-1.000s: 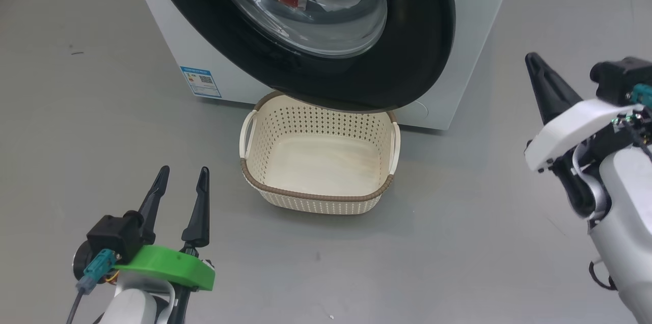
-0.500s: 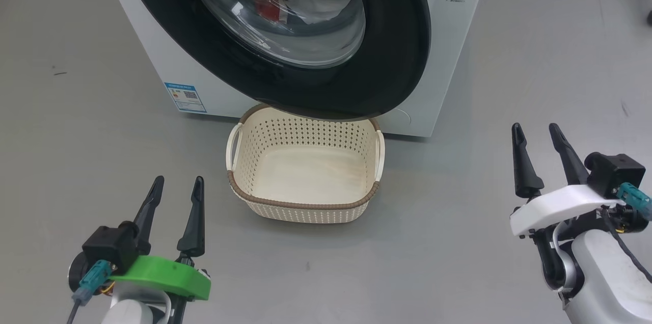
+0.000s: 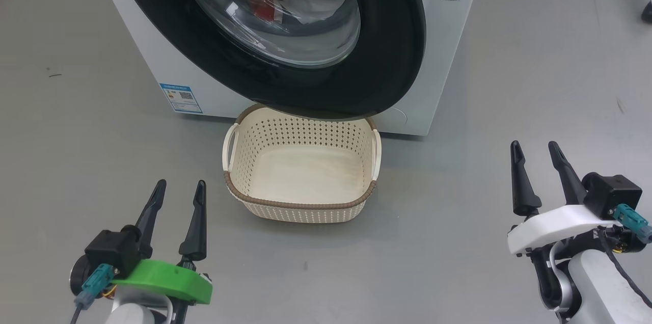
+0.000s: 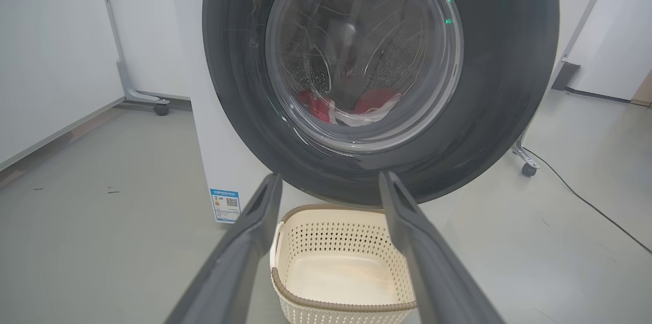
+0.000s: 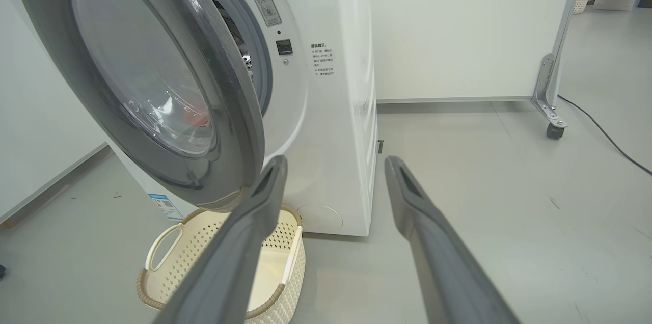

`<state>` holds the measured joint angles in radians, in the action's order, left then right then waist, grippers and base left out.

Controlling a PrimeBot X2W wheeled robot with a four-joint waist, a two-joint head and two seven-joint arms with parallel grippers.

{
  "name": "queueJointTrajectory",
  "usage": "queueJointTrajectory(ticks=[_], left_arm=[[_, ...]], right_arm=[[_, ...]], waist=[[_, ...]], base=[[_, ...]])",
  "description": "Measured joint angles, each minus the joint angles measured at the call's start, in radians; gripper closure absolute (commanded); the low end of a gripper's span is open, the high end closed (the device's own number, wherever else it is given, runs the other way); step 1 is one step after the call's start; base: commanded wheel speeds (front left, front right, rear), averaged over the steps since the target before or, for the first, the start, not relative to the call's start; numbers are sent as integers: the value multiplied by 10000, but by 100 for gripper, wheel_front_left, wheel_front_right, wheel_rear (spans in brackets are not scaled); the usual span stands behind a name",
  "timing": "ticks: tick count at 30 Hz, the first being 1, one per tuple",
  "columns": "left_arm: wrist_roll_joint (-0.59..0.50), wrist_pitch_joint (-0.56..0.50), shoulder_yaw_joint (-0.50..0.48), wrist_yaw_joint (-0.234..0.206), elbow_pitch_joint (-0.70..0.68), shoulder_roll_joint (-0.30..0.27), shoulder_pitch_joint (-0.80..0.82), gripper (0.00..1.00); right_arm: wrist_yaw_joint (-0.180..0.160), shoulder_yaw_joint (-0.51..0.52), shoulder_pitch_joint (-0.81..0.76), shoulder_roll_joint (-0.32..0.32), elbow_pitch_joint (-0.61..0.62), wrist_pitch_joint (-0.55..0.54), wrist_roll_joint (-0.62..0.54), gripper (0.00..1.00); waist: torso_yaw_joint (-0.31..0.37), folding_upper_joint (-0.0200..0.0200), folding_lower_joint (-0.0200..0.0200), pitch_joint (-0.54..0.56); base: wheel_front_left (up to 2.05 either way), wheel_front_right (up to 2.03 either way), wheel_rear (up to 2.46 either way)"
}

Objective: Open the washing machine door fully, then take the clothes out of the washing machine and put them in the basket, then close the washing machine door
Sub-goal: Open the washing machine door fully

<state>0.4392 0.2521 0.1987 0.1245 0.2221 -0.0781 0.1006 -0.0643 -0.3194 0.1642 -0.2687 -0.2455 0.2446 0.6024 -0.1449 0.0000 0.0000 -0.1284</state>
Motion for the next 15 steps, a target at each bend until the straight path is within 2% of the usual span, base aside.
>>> queueJointTrajectory(ticks=[15], left_arm=[[-10,0,15,0,-2,2,-4,0]], right_arm=[[-92,219,-334,159,435,2,-290,0]], waist=[[-27,0,0,-12]], base=[[0,0,0]])
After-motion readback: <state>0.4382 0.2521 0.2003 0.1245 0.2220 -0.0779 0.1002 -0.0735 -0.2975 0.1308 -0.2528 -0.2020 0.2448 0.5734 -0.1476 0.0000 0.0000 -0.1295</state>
